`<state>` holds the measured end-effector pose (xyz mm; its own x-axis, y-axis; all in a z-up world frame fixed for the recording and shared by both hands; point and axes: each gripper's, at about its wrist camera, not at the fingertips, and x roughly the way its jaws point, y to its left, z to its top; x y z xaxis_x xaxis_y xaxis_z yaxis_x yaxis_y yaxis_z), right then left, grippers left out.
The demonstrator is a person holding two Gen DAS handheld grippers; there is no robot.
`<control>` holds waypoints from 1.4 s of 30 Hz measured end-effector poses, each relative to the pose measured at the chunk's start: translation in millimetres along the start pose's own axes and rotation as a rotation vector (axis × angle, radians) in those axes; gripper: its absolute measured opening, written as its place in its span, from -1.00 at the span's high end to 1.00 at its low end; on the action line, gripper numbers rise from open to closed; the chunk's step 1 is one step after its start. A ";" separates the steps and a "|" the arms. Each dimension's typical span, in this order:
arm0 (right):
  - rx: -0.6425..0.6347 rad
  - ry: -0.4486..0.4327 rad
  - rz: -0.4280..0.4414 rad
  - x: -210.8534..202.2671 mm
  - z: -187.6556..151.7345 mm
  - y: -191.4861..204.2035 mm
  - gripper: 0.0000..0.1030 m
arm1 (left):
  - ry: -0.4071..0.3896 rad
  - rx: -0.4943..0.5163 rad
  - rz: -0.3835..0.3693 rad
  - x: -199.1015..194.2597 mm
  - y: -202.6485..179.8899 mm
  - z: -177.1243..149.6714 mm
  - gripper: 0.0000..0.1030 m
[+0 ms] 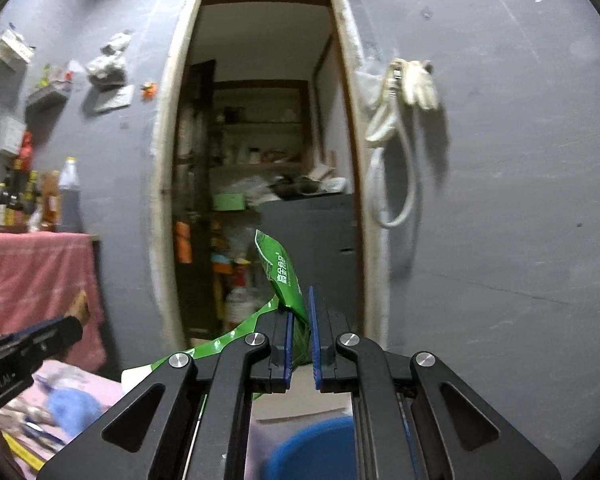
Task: Collect trash
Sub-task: 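Carry the stick and green bag over the blue basin and release both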
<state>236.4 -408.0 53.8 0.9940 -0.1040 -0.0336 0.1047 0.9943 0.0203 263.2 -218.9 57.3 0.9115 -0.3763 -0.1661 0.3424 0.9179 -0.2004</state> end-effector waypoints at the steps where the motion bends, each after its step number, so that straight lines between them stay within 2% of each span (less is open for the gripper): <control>1: 0.001 0.008 -0.013 1.9 -2.4 -7.8 0.89 | 0.005 0.002 -0.008 6.6 -6.4 -1.1 0.74; 7: -0.015 0.090 -0.088 21.4 -26.4 -52.6 0.89 | 0.072 0.009 -0.053 54.7 -47.3 -20.1 0.74; 12: -0.013 0.161 -0.116 37.2 -47.3 -78.1 0.89 | 0.131 0.012 -0.062 86.9 -62.9 -32.0 0.74; 21: 0.048 0.252 -0.109 60.6 -62.8 -99.9 0.86 | 0.194 0.002 -0.053 119.5 -70.5 -48.2 0.74; 28: 0.079 0.310 -0.082 71.3 -72.2 -105.3 0.74 | 0.255 -0.002 -0.040 135.1 -68.1 -57.2 0.74; 31: 0.107 0.345 -0.063 76.9 -76.4 -107.7 0.56 | 0.283 -0.021 -0.039 138.9 -65.0 -61.4 0.73; 36: 0.149 0.395 -0.035 83.5 -81.5 -112.9 0.49 | 0.327 -0.023 -0.031 145.4 -61.7 -65.6 0.72; 40: 0.159 0.461 -0.011 91.1 -84.8 -111.8 0.11 | 0.343 -0.043 -0.023 144.6 -57.6 -67.3 0.68; 42: 0.156 0.502 -0.007 94.8 -87.6 -109.5 0.09 | 0.343 -0.048 -0.019 143.1 -56.3 -66.2 0.59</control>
<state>316.4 -524.7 -39.1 0.8597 -0.0482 -0.5085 0.1525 0.9744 0.1655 359.3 -332.7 -19.1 0.7727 -0.4213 -0.4747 0.3405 0.9064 -0.2501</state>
